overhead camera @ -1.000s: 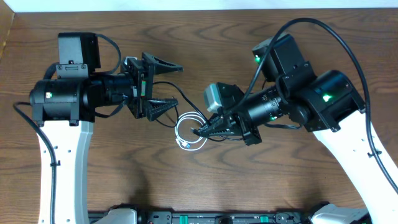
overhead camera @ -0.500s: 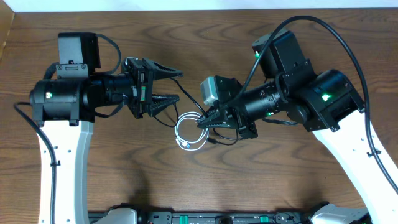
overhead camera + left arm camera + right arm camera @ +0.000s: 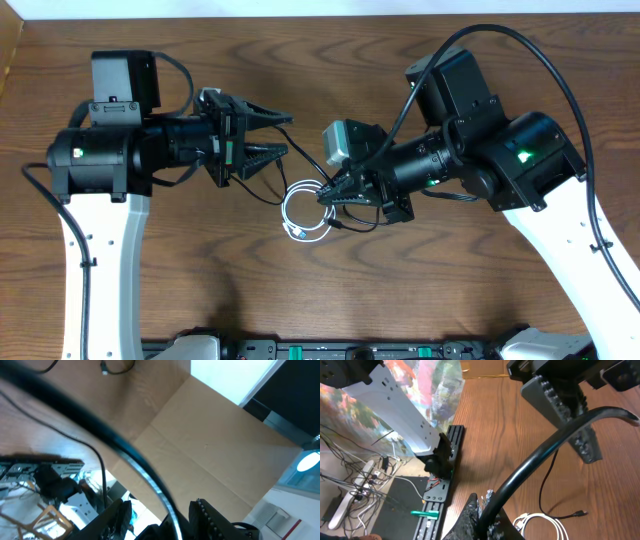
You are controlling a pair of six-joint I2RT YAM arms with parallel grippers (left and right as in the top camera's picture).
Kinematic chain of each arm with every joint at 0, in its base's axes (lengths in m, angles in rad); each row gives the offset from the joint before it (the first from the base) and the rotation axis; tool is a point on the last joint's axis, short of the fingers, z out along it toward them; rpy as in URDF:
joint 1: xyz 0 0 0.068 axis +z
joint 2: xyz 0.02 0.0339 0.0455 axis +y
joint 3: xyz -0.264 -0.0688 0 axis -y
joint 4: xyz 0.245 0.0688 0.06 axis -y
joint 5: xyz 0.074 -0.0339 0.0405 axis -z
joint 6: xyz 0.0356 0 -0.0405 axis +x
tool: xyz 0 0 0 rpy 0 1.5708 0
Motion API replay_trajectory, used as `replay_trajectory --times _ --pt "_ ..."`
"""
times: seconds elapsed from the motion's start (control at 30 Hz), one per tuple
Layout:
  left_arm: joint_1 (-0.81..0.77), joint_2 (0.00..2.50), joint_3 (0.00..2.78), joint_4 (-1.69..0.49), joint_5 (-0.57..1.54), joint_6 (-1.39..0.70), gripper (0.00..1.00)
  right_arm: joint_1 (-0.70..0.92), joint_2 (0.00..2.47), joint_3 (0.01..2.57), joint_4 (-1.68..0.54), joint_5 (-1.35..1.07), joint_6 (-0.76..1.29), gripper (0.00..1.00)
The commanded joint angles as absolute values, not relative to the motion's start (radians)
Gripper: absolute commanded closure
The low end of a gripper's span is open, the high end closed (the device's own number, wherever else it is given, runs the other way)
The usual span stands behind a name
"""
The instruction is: Untangle cables
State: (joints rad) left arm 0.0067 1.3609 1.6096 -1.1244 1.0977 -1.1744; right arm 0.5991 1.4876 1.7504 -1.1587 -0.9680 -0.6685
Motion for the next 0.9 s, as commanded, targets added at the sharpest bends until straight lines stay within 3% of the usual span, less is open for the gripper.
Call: replay_trajectory --times 0.0,0.2,0.37,0.87 --pt "0.024 1.361 1.607 -1.116 1.111 -1.166 0.56 0.603 1.484 1.753 -1.159 -0.978 -0.658 0.99" --pt "0.03 1.361 1.607 -1.116 1.111 -1.177 0.57 0.603 1.484 1.753 -1.159 -0.978 -0.659 0.99" --pt "0.03 1.361 1.607 -1.116 1.111 -1.184 0.71 0.603 1.484 1.753 -1.159 -0.978 -0.659 0.99" --pt "0.03 1.361 1.607 -1.116 1.111 -1.188 0.81 0.603 1.484 1.753 -1.159 -0.97 -0.658 0.99"
